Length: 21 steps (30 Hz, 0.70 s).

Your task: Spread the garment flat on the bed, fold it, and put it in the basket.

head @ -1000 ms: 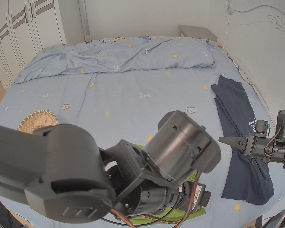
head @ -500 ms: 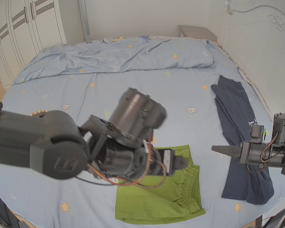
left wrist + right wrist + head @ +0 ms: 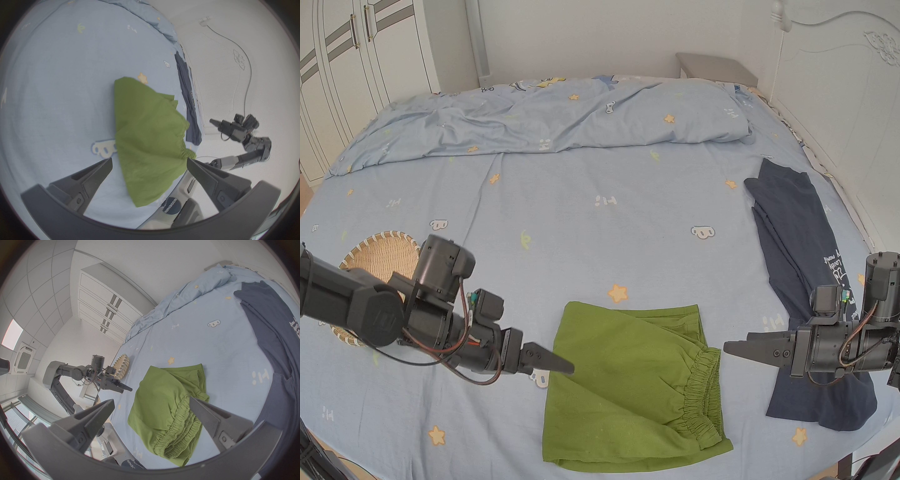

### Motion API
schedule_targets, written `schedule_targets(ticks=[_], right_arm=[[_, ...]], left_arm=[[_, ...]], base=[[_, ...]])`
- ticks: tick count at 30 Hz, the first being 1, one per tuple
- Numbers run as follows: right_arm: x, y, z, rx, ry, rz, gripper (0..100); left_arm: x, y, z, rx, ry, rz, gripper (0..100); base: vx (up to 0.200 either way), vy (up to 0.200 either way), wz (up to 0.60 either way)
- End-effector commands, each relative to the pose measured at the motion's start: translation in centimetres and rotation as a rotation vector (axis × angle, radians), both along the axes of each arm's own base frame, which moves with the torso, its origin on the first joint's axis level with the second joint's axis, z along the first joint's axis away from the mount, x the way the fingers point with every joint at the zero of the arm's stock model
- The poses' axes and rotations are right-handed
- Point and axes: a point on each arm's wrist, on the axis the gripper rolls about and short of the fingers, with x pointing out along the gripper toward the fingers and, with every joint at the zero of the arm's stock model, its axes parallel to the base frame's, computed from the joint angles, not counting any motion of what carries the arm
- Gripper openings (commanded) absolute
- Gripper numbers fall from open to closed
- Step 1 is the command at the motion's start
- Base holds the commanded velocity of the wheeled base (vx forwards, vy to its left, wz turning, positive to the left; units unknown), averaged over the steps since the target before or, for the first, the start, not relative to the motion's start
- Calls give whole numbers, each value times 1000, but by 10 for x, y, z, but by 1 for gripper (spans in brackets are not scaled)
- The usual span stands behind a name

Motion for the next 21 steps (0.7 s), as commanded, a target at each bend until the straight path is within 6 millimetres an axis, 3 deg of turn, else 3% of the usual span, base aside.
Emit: schedule_targets(ticks=[1,15,21], right_arm=[[-6,4,0,1,1,25,100],[-3,1,0,5,-2,7,100],[0,-1,0,5,-3,-7,100]], left_arm=[[-1,24,-52,-3,95,-16,100],[3,-26,-85,-55,152,-61,100],[1,-35,-85,-94,173,-32,100]], base=[[0,0,0],[0,0,0],[0,0,0]])
